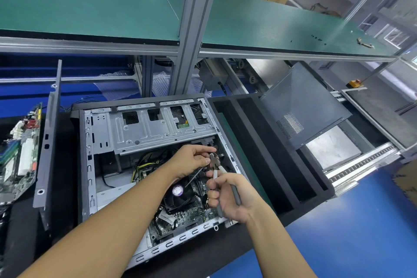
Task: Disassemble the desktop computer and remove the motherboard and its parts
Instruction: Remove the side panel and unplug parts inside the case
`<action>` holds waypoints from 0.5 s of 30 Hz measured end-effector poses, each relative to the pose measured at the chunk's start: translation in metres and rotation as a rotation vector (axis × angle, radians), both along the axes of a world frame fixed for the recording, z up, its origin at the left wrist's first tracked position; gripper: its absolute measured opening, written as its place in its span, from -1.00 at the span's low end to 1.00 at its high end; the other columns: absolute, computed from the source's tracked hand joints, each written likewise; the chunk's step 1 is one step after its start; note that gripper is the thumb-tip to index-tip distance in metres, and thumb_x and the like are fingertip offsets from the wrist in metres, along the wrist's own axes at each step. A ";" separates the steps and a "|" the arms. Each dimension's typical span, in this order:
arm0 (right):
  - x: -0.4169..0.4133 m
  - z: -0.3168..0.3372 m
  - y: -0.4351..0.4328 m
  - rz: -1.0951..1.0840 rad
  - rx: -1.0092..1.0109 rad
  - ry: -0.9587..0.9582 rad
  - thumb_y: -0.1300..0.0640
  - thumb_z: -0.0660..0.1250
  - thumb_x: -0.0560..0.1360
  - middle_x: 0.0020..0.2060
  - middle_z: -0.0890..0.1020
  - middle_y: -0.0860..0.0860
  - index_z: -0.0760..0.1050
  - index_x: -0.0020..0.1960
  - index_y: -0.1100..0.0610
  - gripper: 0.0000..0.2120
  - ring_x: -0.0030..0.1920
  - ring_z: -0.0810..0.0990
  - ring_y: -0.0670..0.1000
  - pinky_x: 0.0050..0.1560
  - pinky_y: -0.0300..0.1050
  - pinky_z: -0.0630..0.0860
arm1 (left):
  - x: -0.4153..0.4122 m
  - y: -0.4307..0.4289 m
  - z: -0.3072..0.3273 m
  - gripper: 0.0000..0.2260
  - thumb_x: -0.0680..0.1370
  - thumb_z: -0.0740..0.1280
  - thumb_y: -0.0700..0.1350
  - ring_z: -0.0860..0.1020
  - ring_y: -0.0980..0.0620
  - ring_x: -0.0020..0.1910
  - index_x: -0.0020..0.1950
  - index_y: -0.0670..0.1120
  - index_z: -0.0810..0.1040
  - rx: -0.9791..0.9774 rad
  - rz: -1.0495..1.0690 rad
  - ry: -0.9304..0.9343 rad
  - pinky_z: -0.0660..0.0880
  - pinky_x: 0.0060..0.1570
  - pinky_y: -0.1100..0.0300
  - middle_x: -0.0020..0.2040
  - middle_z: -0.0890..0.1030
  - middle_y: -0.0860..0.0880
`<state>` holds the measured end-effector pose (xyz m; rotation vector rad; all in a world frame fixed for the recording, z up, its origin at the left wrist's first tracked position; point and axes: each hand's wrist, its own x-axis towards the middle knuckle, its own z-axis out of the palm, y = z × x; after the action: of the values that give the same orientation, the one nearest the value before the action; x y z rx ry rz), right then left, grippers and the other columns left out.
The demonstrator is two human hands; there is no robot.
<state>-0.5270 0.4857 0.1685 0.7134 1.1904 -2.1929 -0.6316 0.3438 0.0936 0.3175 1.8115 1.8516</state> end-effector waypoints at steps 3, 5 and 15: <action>-0.002 0.000 0.001 0.000 0.077 -0.005 0.38 0.16 0.49 -0.36 0.38 0.07 0.38 0.07 0.20 -0.81 -0.45 0.26 -0.04 -0.50 -0.20 0.23 | 0.001 0.000 0.001 -0.61 0.54 0.39 -0.35 0.52 0.23 -0.27 0.09 0.18 0.66 0.004 -0.006 0.003 0.46 -0.03 0.38 -0.08 0.57 0.03; -0.002 0.000 0.002 0.021 0.124 0.008 0.37 0.15 0.55 -0.37 0.40 0.08 0.39 0.05 0.20 -0.86 -0.47 0.30 -0.03 -0.51 -0.20 0.25 | 0.001 0.000 0.003 -0.61 0.54 0.39 -0.35 0.49 0.17 -0.25 0.11 0.17 0.65 -0.002 -0.003 0.004 0.46 -0.01 0.35 -0.08 0.56 0.03; -0.001 -0.007 -0.006 0.052 0.270 0.081 0.47 0.11 0.47 -0.43 0.41 0.11 0.38 -0.06 0.22 -0.80 -0.51 0.35 0.01 -0.51 -0.20 0.31 | 0.005 0.000 0.008 -0.62 0.54 0.37 -0.39 0.49 0.13 -0.24 0.21 0.04 0.63 -0.004 0.015 -0.002 0.47 -0.03 0.40 -0.06 0.54 -0.02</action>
<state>-0.5279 0.4795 0.1617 0.6973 1.5491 -2.0563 -0.6264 0.3439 0.1017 0.3015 1.8213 1.8572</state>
